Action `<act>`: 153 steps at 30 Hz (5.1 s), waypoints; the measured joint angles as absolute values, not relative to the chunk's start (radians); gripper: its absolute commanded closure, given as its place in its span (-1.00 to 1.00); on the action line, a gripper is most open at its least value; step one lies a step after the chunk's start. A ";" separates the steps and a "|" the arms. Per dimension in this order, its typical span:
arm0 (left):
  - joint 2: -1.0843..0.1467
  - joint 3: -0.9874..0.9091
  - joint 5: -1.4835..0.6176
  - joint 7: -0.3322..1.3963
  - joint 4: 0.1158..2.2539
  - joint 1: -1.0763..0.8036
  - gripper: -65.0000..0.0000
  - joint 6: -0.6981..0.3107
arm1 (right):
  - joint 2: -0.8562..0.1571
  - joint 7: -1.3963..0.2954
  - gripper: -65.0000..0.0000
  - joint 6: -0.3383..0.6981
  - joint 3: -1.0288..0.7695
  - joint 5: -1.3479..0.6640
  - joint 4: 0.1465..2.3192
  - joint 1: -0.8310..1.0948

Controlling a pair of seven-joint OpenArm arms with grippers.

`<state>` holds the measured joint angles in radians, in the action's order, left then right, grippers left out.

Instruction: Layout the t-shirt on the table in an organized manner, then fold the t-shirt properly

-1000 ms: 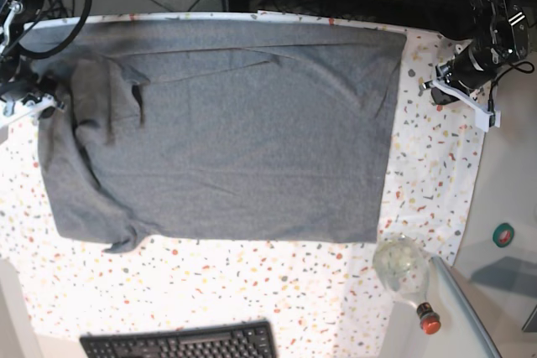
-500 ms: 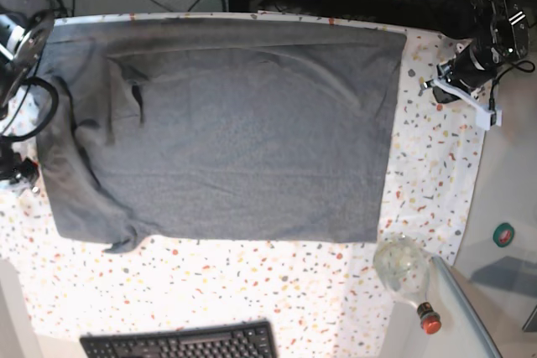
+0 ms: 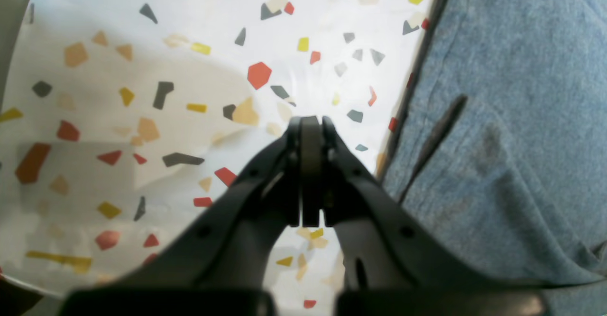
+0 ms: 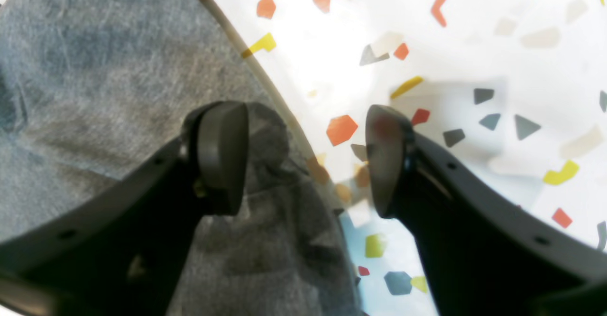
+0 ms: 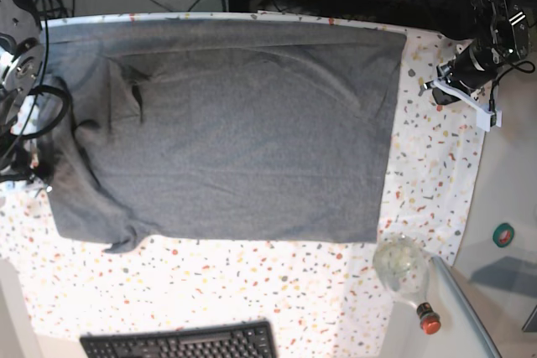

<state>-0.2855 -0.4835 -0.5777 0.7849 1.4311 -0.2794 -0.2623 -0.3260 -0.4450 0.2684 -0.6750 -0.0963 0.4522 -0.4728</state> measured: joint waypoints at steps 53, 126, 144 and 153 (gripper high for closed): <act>-0.239 -0.151 -0.577 0.669 0.991 0.177 1.00 -0.262 | -0.120 -0.813 1.00 0.276 -0.674 -0.099 1.301 -0.245; -0.263 -0.208 -0.589 0.752 0.835 0.284 0.88 -0.220 | -0.126 -0.805 1.00 0.276 -0.575 -0.100 1.301 -0.218; -0.267 -0.165 -0.577 0.775 0.967 0.417 1.00 -0.232 | -0.273 -0.314 1.00 0.273 -0.543 -0.096 0.787 -0.344; -0.253 -0.016 -0.585 0.782 0.969 0.468 1.00 -0.233 | -0.330 -0.056 1.00 0.277 -0.317 -0.096 0.699 -0.381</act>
<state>-0.2531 -0.0162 -0.5846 0.7818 0.9688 0.4683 -0.2325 -0.3302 -0.0559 0.2768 -0.3172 -0.0963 0.6991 -0.3805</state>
